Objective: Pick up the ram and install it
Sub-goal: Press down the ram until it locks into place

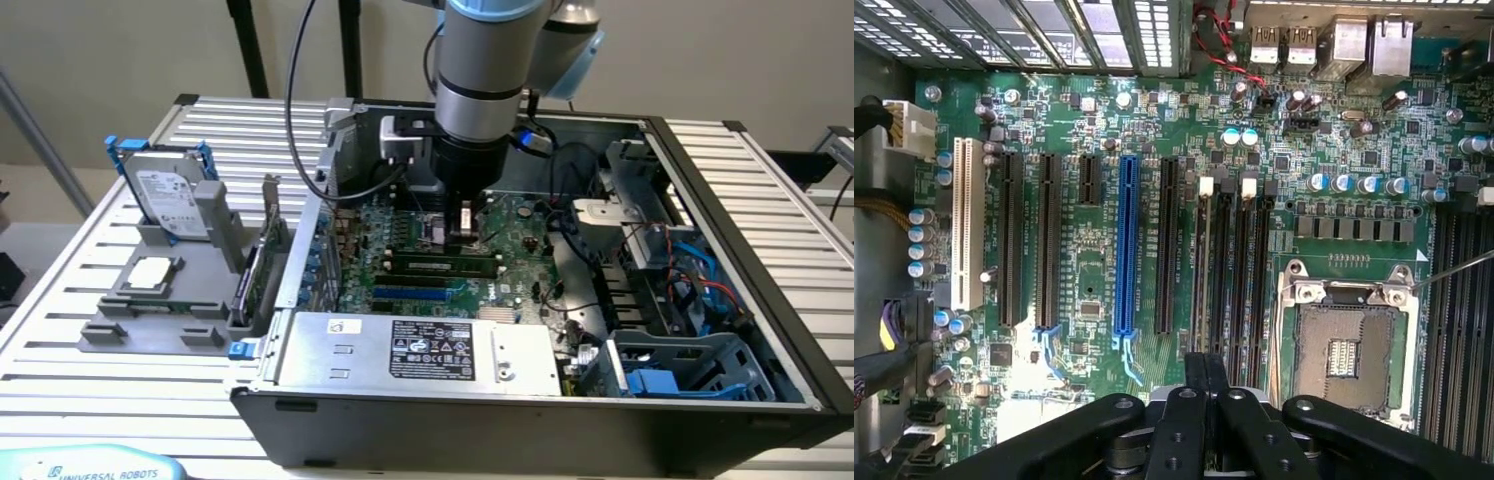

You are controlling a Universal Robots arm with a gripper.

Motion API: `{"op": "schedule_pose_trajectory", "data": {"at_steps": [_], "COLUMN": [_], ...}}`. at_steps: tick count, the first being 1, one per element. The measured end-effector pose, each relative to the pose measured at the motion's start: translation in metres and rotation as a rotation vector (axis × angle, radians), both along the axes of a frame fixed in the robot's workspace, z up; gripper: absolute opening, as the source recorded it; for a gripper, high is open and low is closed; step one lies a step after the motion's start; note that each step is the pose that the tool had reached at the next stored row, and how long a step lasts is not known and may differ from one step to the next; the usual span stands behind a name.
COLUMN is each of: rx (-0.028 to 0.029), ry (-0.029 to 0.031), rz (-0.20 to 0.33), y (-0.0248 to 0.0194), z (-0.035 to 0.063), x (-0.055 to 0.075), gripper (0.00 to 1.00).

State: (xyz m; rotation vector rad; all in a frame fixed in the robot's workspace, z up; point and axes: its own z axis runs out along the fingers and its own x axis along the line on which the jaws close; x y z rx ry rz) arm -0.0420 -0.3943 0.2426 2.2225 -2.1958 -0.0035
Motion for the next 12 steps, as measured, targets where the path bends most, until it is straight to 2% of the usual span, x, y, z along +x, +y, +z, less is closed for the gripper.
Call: {"op": "schedule_pose_trajectory", "data": {"at_steps": [7,10,12], "rx": [-0.0028,-0.0056,-0.0053], "ry": [0.0027,0.0049,0.0056], "rz": [-0.006,-0.009,-0.011], "y": [0.0015,0.0014,0.0014], "z": [-0.0102,-0.0142,-0.017], "x": [0.0,0.0,0.0], "gripper": [0.11,0.11,0.11]}}
